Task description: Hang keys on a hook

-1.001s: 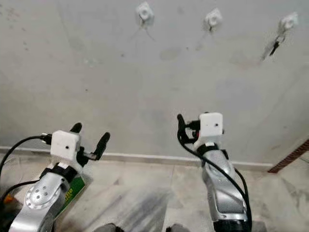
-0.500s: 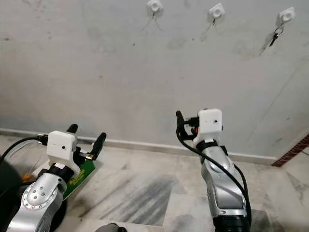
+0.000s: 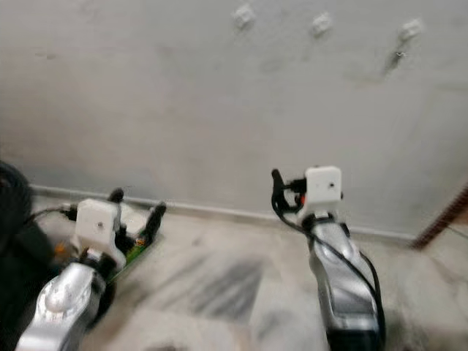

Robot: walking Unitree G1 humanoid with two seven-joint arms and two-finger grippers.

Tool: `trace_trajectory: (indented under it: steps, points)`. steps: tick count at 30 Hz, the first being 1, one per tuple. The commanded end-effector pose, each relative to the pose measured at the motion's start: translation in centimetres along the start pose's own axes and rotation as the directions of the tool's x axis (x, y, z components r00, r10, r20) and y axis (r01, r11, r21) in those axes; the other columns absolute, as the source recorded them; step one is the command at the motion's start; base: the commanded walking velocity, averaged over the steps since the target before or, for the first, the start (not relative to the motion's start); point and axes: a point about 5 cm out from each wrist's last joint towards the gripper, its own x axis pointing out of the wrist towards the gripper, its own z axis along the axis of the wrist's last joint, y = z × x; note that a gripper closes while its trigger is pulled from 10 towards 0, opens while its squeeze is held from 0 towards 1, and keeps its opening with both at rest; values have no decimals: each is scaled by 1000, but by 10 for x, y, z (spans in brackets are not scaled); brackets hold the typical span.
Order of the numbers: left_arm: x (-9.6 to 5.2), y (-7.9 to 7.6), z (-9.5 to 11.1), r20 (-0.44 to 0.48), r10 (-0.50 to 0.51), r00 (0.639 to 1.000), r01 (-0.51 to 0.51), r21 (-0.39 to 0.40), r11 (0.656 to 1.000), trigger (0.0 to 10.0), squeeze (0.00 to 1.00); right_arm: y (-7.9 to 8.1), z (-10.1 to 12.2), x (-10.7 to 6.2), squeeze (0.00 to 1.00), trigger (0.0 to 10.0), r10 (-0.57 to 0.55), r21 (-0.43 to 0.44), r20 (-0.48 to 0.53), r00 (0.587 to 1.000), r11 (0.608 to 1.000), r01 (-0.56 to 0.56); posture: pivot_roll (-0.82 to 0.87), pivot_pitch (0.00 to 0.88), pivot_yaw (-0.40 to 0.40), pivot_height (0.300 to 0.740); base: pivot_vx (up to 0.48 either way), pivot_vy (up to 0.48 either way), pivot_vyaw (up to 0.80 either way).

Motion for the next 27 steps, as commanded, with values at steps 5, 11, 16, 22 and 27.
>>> trace_trajectory:
  steps: [5, 11, 16, 22, 27]
  points:
    - [9, 11, 9, 21, 41, 999, -40, -11, 999, 10000, 0, 1, 8, 1, 0, 10000, 2, 5, 24, 1000, 1000, -2, 57, 89, -2, 740, 0, 0, 0]
    - [13, 15, 10, 27, 63, 998, -62, -59, 996, 10000, 0, 0, 9, 3, 0, 10000, 0, -2, 12, 1000, 1000, 0, 46, 93, -7, 740, 0, 0, -98]
    - [14, 13, 10, 23, 60, 998, -59, -57, 997, 10000, 0, -1, 10, 4, 0, 10000, -1, -2, 9, 1000, 1000, 2, 42, 94, -7, 740, 0, 0, -800]
    - [17, 10, 12, 30, 24, 999, -22, -82, 996, 10000, 0, 4, 13, 6, 0, 10000, 3, -12, 18, 1000, 1000, -3, 42, 94, -7, 740, 0, 0, -784]
    - [19, 12, 12, 24, 27, 999, -26, -77, 997, 10000, 0, 3, 13, 6, 0, 10000, 1, -10, 13, 1000, 1000, -1, 42, 94, -7, 740, 0, 0, -771]
